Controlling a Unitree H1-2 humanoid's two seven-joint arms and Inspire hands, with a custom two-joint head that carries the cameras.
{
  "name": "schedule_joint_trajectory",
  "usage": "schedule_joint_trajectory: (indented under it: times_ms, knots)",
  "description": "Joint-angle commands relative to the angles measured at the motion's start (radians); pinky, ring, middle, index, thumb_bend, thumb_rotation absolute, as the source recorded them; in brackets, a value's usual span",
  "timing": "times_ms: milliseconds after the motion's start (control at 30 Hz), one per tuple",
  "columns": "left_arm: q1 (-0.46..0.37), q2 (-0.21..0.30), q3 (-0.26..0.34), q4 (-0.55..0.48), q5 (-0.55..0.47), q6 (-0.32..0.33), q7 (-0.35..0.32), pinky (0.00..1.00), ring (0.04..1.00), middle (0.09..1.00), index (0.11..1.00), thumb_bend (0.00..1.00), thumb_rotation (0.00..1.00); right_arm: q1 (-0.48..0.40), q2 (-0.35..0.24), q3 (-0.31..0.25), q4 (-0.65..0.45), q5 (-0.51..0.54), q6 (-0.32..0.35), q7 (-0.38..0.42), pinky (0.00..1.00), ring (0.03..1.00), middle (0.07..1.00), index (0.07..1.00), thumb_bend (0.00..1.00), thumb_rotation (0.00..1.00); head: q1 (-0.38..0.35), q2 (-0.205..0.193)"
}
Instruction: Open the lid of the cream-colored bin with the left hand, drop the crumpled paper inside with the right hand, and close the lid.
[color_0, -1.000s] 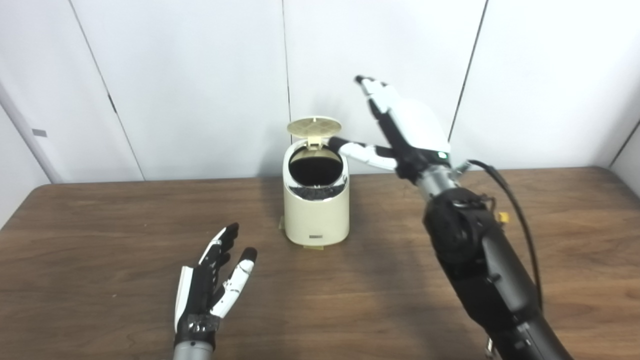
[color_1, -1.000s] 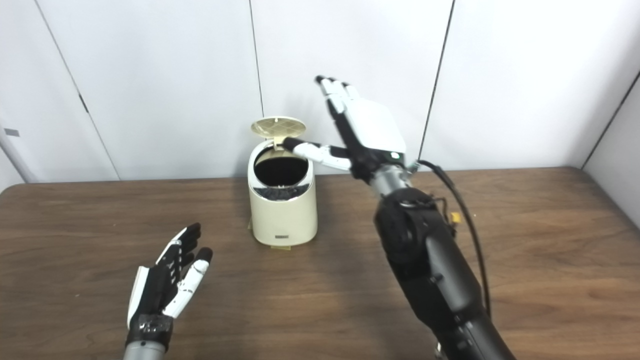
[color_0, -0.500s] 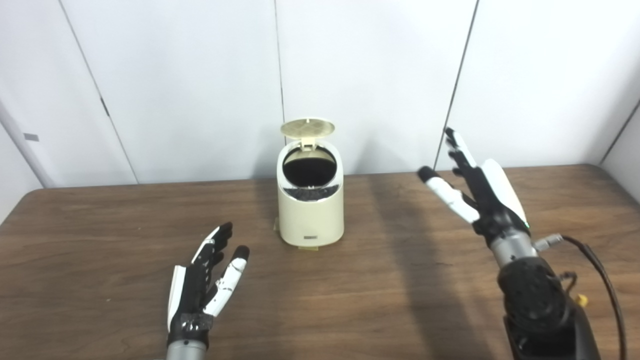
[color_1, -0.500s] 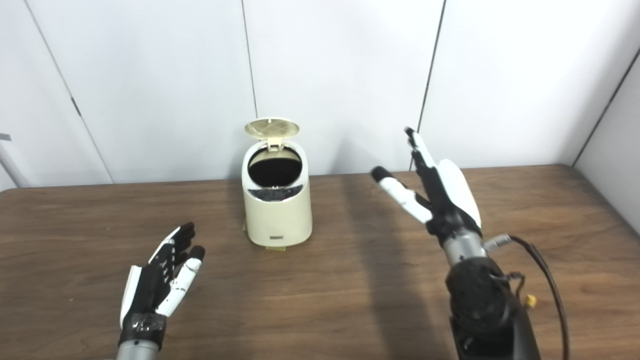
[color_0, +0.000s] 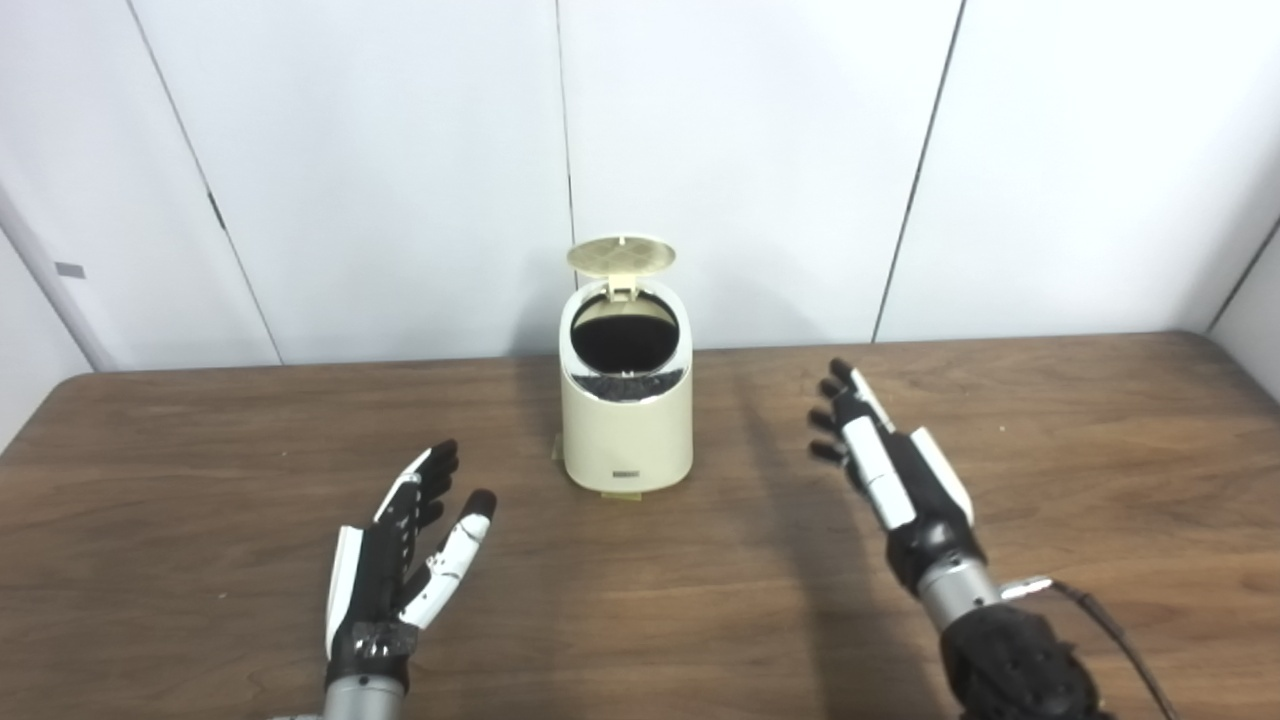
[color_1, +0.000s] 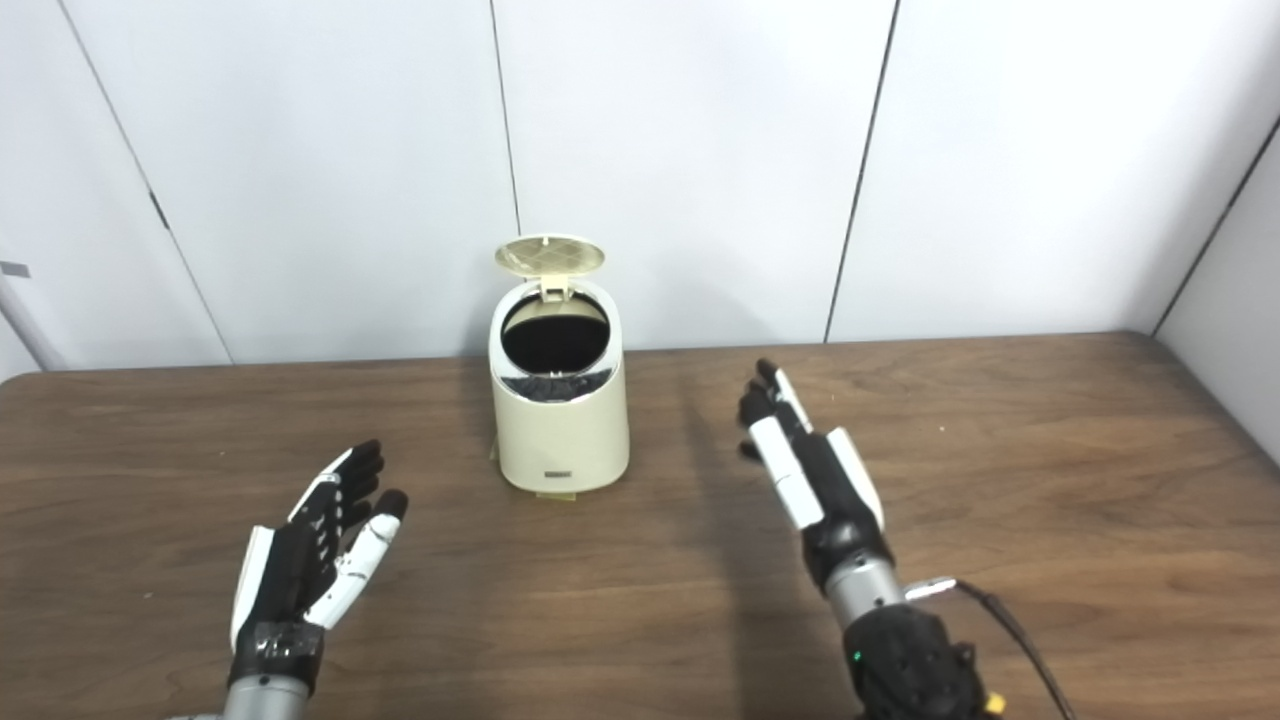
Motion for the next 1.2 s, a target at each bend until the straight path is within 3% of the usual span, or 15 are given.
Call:
schedule_joint_trajectory:
  times_ms: [0,167,300,400,500,600,833,933,1167]
  knots:
    - [-0.049,0.013,0.006,-0.028,0.002,-0.019,0.000,0.91,0.911,0.889,0.917,0.64,0.66,-0.030,0.024,-0.006,-0.005,0.035,-0.013,-0.033,0.93,0.935,0.971,1.000,0.62,1.00,0.002,0.003]
    - [-0.139,0.078,0.005,-0.016,0.000,0.014,-0.056,0.92,0.924,0.914,0.963,0.64,0.72,-0.018,0.023,-0.005,0.033,0.058,-0.054,-0.062,0.97,0.942,0.969,1.000,0.57,1.00,0.010,0.003]
    - [-0.245,0.116,0.020,0.003,-0.017,0.066,-0.084,0.92,0.946,0.943,0.983,0.66,0.73,-0.011,0.024,-0.003,0.059,0.060,-0.089,-0.098,0.98,0.939,0.964,1.000,0.59,1.00,0.022,0.001]
    - [-0.329,0.143,0.032,0.042,-0.030,0.082,-0.093,0.87,0.952,0.961,0.984,0.67,0.72,-0.004,0.012,0.007,0.078,0.041,-0.121,-0.125,0.97,0.934,0.956,1.000,0.58,1.00,0.027,0.003]
    - [-0.394,0.179,0.033,0.087,-0.023,0.070,-0.099,0.92,0.955,0.962,0.984,0.66,0.72,0.010,0.000,0.015,0.088,0.036,-0.146,-0.139,0.97,0.939,0.962,1.000,0.56,1.00,0.031,0.005]
    - [-0.449,0.211,0.026,0.101,-0.004,0.104,-0.114,0.94,0.952,0.960,0.986,0.67,0.74,0.021,-0.010,0.024,0.097,0.024,-0.167,-0.156,0.96,0.925,0.954,1.000,0.54,1.00,0.036,0.005]
    - [-0.543,0.243,0.005,0.155,0.009,0.111,-0.133,0.93,0.944,0.957,0.984,0.66,0.75,0.041,-0.021,0.040,0.097,0.016,-0.183,-0.180,0.93,0.891,0.930,0.991,0.54,1.00,0.050,0.003]
    - [-0.591,0.247,-0.013,0.190,0.020,0.111,-0.139,0.91,0.935,0.953,0.977,0.67,0.75,0.052,-0.015,0.027,0.100,0.062,-0.198,-0.177,0.99,0.907,0.943,0.995,0.57,1.00,0.054,0.000]
    - [-0.705,0.254,-0.078,0.289,0.053,0.098,-0.164,0.90,0.948,0.959,0.987,0.71,0.77,0.067,-0.018,0.030,0.102,0.085,-0.208,-0.180,1.00,0.920,0.946,0.999,0.57,1.00,0.062,-0.008]
